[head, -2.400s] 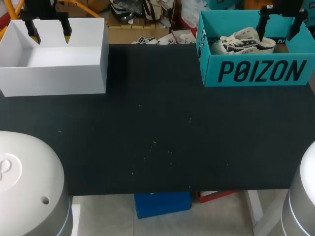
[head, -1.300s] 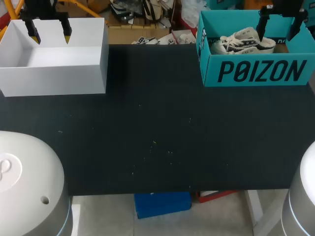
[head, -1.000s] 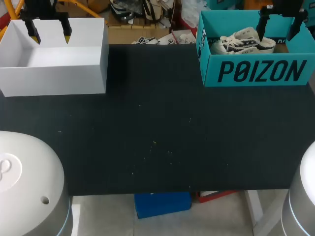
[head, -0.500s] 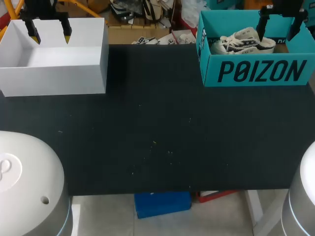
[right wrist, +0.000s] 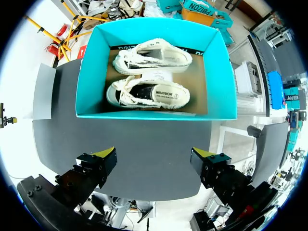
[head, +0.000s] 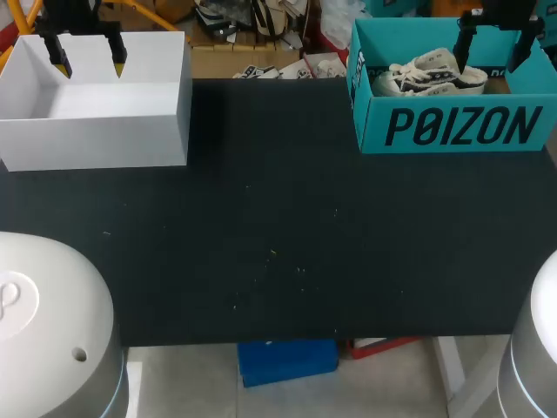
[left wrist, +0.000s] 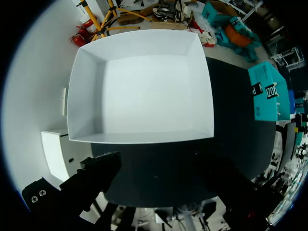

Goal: Take the shoe out of the shoebox, open the shoe tongue, remove and reinsert the insole, then place the shoe into the shoebox

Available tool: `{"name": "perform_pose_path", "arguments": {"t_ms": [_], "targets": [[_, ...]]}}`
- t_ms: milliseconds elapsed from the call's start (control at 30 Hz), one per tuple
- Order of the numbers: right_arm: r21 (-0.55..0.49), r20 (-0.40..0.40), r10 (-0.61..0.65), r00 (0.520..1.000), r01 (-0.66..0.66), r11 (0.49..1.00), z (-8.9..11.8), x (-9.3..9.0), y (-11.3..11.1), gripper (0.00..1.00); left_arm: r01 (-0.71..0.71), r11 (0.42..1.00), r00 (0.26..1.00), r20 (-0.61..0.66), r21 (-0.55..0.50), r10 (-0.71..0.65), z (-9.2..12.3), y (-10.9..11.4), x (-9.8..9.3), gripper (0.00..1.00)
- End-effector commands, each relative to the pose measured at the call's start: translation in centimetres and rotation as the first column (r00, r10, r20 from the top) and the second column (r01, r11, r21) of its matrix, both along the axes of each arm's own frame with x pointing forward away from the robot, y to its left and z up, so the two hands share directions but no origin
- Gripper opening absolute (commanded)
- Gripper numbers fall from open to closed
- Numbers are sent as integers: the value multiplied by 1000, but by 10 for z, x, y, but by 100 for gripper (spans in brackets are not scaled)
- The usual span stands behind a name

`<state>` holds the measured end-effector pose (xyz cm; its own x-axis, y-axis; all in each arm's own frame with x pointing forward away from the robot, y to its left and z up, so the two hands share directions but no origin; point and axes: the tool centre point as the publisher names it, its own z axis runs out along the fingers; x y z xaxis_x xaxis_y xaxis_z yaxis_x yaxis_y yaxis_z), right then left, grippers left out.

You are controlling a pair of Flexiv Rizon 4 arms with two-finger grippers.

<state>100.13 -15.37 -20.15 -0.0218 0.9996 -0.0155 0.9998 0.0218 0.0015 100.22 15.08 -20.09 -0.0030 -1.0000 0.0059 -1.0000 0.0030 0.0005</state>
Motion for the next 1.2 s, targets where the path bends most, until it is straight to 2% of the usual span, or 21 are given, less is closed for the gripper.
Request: {"name": "perform_pose_path", "arguments": {"t_ms": [33, 133, 267, 300, 367, 400, 833, 933, 1000, 1200], "targets": [[-106, 2, 171, 985, -170, 980, 2, 4, 2, 100, -2, 1000, 1000, -2, 4, 2, 1, -1, -1, 100], [-179, 16, 353, 936, -345, 922, 6, 9, 1, 100, -2, 1000, 1000, -2, 4, 2, 1, -1, -1, 100], [-229, 54, 584, 810, -559, 797, 13, 13, 0, 100, -2, 1000, 1000, -2, 4, 2, 1, -1, -1, 100], [-231, 65, 657, 751, -629, 742, 15, 13, 0, 100, -2, 1000, 1000, -2, 4, 2, 1, -1, -1, 100], [-198, 151, 817, 557, -793, 577, 21, 8, 6, 100, -2, 1000, 1000, -2, 4, 2, 1, -1, -1, 100], [-198, 143, 870, 471, -848, 492, 23, 5, 8, 100, -2, 1000, 1000, -2, 4, 2, 1, -1, -1, 100], [-198, 143, 870, 471, -848, 492, 23, 5, 8, 100, -2, 1000, 1000, -2, 4, 2, 1, -1, -1, 100], [-184, 145, 905, 400, -888, 422, 15, 7, 6, 100, -2, 1000, 1000, -2, 4, 2, 1, -1, -1, 100], [-182, 154, 916, 371, -900, 396, 15, 11, 4, 100, -2, 1000, 1000, -2, 4, 2, 1, -1, -1, 100], [-151, 153, 956, 250, -950, 272, 13, 26, -1, 100, -2, 1000, 1000, -2, 4, 2, 1, -1, -1, 100]]}}
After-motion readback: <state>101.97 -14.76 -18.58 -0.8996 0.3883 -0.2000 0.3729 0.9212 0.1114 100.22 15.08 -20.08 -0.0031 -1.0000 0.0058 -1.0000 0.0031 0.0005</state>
